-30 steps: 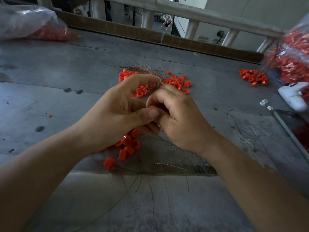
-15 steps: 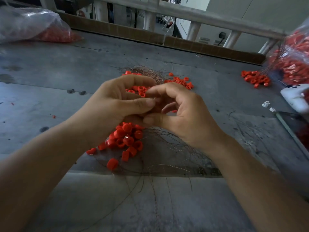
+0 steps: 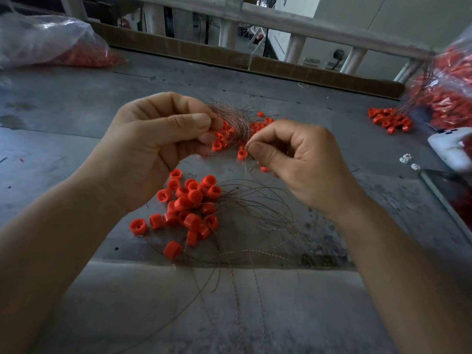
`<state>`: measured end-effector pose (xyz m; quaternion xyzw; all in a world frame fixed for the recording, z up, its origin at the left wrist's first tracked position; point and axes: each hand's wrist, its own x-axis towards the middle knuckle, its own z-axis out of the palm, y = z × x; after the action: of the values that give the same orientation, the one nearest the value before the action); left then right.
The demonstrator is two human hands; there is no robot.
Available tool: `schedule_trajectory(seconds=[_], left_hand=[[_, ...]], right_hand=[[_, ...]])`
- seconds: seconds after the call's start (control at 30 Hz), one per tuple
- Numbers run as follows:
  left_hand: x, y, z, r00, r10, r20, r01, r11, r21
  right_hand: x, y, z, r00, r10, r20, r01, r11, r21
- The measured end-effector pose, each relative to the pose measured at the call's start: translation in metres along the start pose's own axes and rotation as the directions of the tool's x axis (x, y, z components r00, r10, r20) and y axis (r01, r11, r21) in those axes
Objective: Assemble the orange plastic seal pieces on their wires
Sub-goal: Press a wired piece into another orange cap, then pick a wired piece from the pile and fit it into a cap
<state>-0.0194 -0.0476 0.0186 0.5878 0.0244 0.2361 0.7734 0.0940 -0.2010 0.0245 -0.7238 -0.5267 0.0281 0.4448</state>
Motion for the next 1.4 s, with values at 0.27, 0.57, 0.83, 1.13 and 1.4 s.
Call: schedule_trajectory(seconds=[0.27, 0.57, 0.83, 1.13, 1.4], left_hand=[[0.001, -0.003, -0.011, 0.995, 0.022, -0.099, 0.053, 0.725, 0.687], [0.001, -0.007, -0.011, 0.982, -0.17, -0.077, 0.157, 0.528, 0.835], [0.011, -0.021, -0.018, 0.993, 0.058, -0.099, 0.076, 0.31, 0.948], [0.027, -0.035, -0.02, 1.0, 0.001, 0.019, -0.019, 0.112, 0.994], [0.024, -0.03, -0.022, 0.984, 0.177, -0.021, -0.013, 0.191, 0.982]], right_hand=[[0.001, 0.003, -0.003, 0.992, 0.098, 0.079, -0.086, 0.985, -0.147], [0.001, 0.009, 0.004, 0.944, 0.192, 0.269, -0.103, 0.944, -0.312], [0.001, 0.004, 0.003, 0.935, 0.2, 0.294, -0.114, 0.952, -0.285], [0.0, -0.001, 0.006, 0.946, 0.188, 0.266, -0.135, 0.969, -0.205], [0.004, -0.005, -0.006, 0.995, 0.059, -0.084, -0.051, 0.994, 0.092]])
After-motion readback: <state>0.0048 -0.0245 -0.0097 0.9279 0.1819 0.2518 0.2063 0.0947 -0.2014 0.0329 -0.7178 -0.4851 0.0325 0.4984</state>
